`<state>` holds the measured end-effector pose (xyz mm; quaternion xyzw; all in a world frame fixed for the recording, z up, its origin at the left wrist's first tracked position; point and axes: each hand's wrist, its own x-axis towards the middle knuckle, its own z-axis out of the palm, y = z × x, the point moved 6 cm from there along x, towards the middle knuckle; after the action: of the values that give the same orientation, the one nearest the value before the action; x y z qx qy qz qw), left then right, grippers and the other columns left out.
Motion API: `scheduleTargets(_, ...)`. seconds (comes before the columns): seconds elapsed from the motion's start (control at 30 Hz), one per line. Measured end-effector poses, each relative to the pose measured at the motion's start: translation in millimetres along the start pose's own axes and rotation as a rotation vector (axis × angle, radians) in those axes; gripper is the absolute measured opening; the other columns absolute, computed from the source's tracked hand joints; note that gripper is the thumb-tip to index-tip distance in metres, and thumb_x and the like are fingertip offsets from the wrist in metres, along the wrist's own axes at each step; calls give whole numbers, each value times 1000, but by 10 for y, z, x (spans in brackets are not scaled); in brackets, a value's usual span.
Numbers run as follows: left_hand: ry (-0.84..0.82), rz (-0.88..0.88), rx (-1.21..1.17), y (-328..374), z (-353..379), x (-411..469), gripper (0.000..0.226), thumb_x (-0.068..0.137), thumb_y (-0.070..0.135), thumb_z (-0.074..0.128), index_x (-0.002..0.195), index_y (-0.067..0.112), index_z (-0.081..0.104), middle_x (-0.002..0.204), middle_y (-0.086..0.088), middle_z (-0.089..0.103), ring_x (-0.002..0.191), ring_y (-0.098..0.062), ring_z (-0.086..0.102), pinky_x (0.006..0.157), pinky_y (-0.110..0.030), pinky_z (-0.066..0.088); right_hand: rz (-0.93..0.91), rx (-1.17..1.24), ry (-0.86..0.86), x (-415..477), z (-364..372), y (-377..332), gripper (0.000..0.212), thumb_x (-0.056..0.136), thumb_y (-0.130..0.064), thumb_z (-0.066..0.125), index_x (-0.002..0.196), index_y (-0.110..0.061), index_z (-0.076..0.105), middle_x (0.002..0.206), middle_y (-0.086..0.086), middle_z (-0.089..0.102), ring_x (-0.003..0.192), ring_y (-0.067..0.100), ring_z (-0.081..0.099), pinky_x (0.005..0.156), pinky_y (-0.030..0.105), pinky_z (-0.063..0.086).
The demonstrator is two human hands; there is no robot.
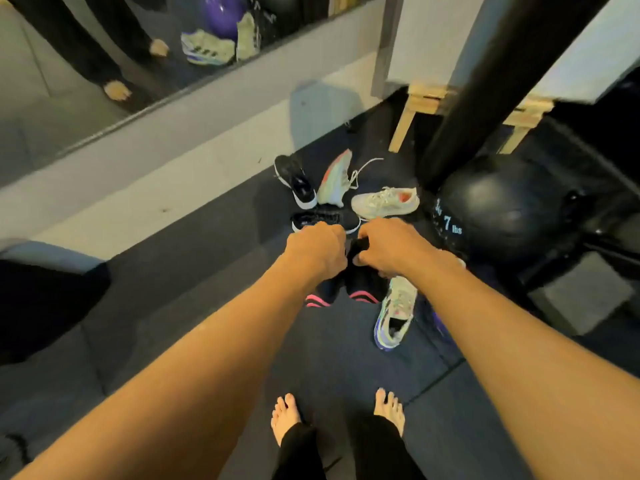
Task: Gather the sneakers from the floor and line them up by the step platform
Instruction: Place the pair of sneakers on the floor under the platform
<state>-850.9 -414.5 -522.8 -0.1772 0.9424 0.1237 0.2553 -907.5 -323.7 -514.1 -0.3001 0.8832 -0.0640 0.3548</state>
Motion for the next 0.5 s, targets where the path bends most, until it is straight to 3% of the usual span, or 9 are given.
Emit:
scheduleTargets(0.13, 252, 125, 101, 602, -1418, -753, 19, 94, 27, 52, 112, 26, 57, 117, -9, 59, 102, -35, 60, 68, -39, 40, -53, -11, 197, -1088, -1423, -165, 38, 73, -38, 77, 103, -21, 61, 104, 9, 64, 95, 32, 62, 79, 39, 51)
scheduleTargets(0.27, 561, 258, 176, 1216, -2637, -1591, 19, 95, 35, 49, 111, 27, 58, 106, -7, 64, 96, -30, 62, 63, -34, 38, -86, 36, 441, -2237, -2526, -267, 31, 81, -27, 72, 110, -23, 62, 98, 8, 68, 84, 31, 66, 73, 41, 56)
scheduleTargets(0.37, 786, 330, 194, 1717, -3391, -2266, 19, 93, 39, 52, 106, 30, 61, 102, -4, 65, 93, -28, 63, 59, -30, 32, -105, 60, 666, -3155, -3174, -306, 13, 84, -22, 65, 97, -23, 63, 92, 6, 68, 83, 31, 66, 72, 39, 55)
scheduleTargets(0.5, 884, 494, 117, 2289, -4065, -3011, 13, 89, 38, 54, 96, 29, 61, 98, -5, 65, 94, -31, 61, 65, -32, 33, -39, 78, 869, -4250, -3664, -310, 12, 88, -24, 61, 100, -22, 64, 95, 8, 68, 87, 32, 65, 77, 38, 52)
